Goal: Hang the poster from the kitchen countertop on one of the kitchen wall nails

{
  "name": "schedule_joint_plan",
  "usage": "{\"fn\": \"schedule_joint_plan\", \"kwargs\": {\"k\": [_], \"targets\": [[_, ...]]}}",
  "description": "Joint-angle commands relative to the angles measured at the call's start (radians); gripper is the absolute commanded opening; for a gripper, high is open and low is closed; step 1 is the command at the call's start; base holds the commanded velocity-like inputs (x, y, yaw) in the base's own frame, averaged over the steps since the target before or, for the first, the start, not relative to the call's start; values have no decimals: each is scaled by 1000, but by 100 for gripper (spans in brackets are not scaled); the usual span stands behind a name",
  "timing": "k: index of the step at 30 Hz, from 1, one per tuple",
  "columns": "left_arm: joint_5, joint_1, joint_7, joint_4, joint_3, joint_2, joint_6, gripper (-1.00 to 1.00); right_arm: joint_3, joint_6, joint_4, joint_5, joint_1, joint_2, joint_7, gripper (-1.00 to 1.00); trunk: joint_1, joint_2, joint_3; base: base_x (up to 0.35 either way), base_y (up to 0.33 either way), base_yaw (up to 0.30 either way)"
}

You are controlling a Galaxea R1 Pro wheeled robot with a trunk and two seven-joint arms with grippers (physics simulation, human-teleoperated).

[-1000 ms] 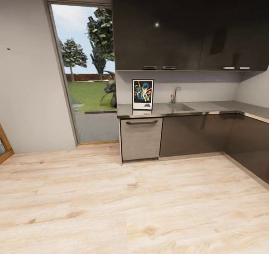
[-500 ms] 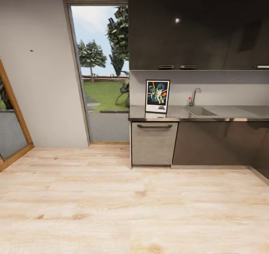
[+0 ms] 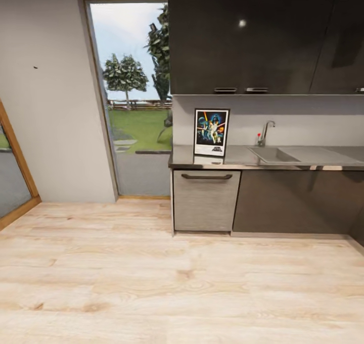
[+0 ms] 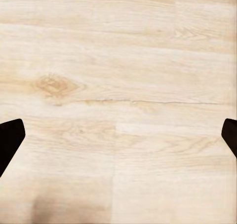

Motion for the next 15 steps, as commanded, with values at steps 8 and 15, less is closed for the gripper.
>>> {"fn": "schedule_joint_plan", "kwargs": {"k": [8,15], "targets": [[-1,0,0,-1,2,0,-1,100,1,-3,1,3,-1,-1,0,100,1,0,-1,283,-197,1],[-1,0,0,-1,2,0,-1,100,1,-3,1,3,-1,-1,0,100,1,0,-1,284,-196,0]]}}
